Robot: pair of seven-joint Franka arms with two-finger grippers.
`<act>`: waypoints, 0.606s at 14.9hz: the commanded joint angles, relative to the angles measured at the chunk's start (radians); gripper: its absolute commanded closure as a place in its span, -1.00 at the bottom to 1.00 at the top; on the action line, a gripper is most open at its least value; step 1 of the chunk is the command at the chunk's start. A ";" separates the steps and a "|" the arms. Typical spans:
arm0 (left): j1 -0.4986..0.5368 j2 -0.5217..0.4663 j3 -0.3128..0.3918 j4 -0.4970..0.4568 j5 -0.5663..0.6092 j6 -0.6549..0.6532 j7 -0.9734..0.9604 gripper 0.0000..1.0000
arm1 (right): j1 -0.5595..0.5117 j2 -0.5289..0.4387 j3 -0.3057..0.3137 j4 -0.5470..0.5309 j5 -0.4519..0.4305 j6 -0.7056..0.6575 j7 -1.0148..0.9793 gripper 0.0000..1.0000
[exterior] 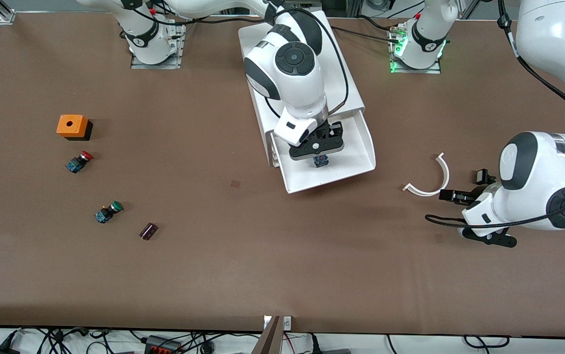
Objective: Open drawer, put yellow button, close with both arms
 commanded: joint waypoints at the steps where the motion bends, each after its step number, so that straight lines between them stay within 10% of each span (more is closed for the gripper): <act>1: -0.006 0.004 -0.010 0.026 0.025 -0.009 -0.015 -1.00 | -0.001 -0.003 -0.010 0.033 -0.012 -0.008 0.051 -1.00; 9: -0.045 -0.004 -0.073 0.016 -0.119 0.090 -0.355 -1.00 | -0.179 -0.069 -0.009 0.132 -0.006 -0.206 0.007 -1.00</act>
